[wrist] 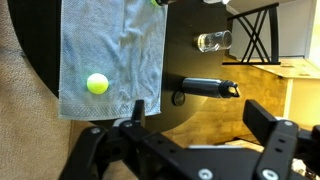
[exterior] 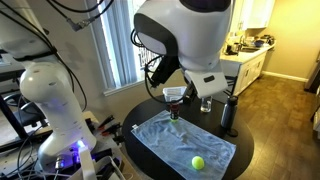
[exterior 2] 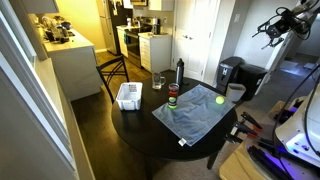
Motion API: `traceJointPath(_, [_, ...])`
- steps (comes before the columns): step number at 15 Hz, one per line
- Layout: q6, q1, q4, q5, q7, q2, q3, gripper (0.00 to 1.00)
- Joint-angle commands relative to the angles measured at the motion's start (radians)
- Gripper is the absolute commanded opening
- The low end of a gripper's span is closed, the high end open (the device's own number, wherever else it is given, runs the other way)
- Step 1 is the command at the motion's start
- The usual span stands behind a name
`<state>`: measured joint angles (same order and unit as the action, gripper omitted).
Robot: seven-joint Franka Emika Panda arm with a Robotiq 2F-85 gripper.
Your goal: Put the tennis ball into the tennis ball canister
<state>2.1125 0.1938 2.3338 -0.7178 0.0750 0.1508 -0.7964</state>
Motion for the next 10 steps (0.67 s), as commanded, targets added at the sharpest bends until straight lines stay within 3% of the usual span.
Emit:
traceJointPath(1, [-0.008, 0.056, -0.002, -0.009, 0.006, -0.008, 0.054, 1.00])
traceJointPath(6, [0.018, 0.072, -0.072, -0.167, -0.011, -0.124, 0.097, 1.00])
traceJointPath(10, [0.018, 0.099, -0.168, -0.291, -0.051, -0.290, 0.165, 1.00])
